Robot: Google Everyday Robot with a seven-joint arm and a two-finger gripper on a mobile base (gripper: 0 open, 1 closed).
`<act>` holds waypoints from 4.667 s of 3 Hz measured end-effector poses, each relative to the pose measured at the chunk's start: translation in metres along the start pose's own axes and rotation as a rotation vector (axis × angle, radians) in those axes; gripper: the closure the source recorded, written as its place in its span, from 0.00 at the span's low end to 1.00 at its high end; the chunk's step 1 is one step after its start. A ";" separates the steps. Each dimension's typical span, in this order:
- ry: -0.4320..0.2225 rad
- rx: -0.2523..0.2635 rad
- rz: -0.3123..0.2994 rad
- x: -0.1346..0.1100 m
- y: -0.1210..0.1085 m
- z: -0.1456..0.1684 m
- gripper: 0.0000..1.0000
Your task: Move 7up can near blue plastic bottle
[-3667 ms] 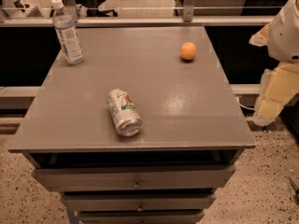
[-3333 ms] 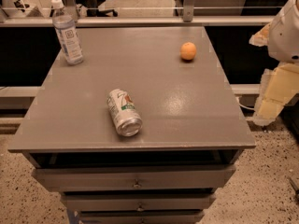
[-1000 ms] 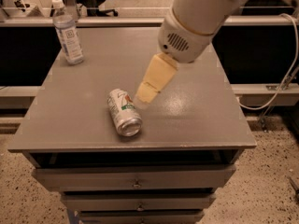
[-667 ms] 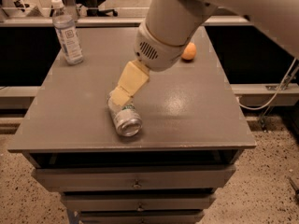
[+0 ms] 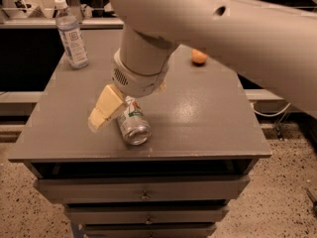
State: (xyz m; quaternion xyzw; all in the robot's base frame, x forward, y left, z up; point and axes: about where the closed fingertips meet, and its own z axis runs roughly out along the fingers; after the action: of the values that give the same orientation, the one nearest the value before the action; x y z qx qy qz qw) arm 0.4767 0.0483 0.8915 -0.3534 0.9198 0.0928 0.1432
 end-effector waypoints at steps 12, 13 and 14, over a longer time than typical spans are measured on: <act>-0.657 -0.041 -0.184 -0.175 -0.067 -0.001 1.00; -0.835 -0.141 -0.210 -0.221 -0.067 0.007 1.00; -0.971 -0.197 -0.250 -0.251 -0.069 0.019 1.00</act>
Offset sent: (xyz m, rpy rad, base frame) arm -0.0022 0.0362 -0.0560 -0.1158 -0.0176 -0.0926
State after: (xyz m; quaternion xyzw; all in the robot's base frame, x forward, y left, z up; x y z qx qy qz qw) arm 0.7052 0.1592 0.9512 -0.3887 0.6848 0.3148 0.5300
